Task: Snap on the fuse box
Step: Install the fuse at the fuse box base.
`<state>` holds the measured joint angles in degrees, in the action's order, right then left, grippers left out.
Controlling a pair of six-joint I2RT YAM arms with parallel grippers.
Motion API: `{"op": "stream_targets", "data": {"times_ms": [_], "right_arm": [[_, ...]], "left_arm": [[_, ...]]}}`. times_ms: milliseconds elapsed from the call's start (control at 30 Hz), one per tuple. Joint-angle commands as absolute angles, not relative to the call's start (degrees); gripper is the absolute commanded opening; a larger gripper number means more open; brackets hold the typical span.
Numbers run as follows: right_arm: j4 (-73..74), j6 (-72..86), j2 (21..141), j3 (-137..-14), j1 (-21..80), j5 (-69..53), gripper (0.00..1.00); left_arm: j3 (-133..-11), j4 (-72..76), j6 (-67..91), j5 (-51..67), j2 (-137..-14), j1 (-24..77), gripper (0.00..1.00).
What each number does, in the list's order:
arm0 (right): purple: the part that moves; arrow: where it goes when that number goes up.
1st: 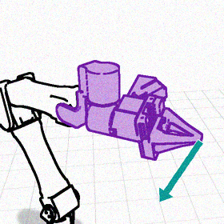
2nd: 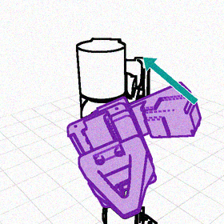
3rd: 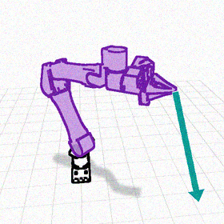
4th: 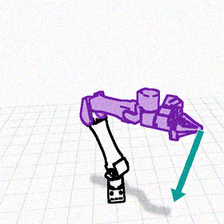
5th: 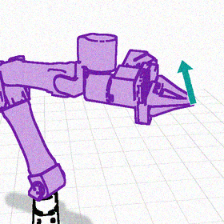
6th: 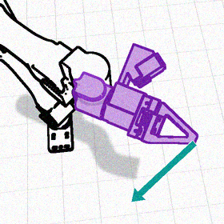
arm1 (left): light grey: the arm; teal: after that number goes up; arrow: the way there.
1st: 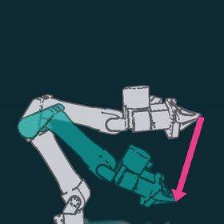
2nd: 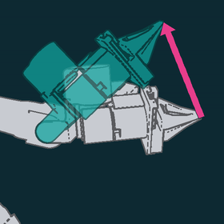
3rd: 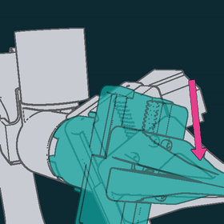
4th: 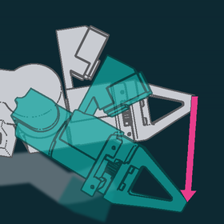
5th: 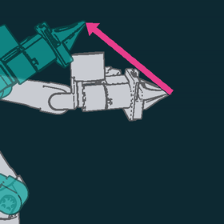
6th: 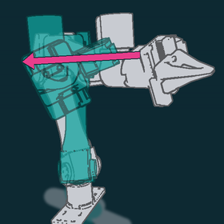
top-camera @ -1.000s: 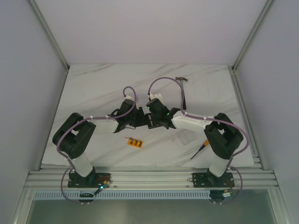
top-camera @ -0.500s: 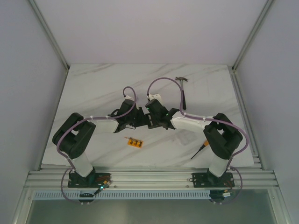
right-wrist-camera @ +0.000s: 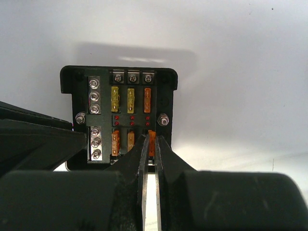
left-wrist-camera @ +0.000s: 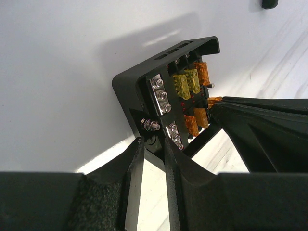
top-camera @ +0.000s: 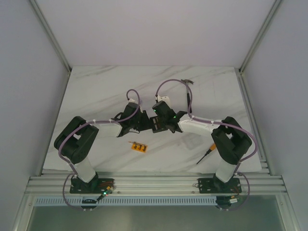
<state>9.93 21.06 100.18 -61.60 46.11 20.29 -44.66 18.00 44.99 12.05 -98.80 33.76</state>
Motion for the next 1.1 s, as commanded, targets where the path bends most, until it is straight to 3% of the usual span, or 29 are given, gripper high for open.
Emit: {"op": "stream_targets", "data": {"times_ms": [0, 600, 1067], "right_arm": [[17.65, 21.26, 101.35, -59.07, 45.42, 18.24, 0.00], [10.82, 16.91, 100.86, -58.55, 47.71, 21.51, 0.00], [20.45, 15.75, 108.40, -59.54, 47.46, 14.61, 0.00]], "left_arm": [[-43.05, 16.68, 44.89, 12.04, -98.58, 33.40, 0.32], [-42.33, 16.64, 45.57, 12.76, -99.29, 33.84, 0.31], [-42.36, 16.64, 45.67, 12.63, -99.30, 33.76, 0.30]]}}
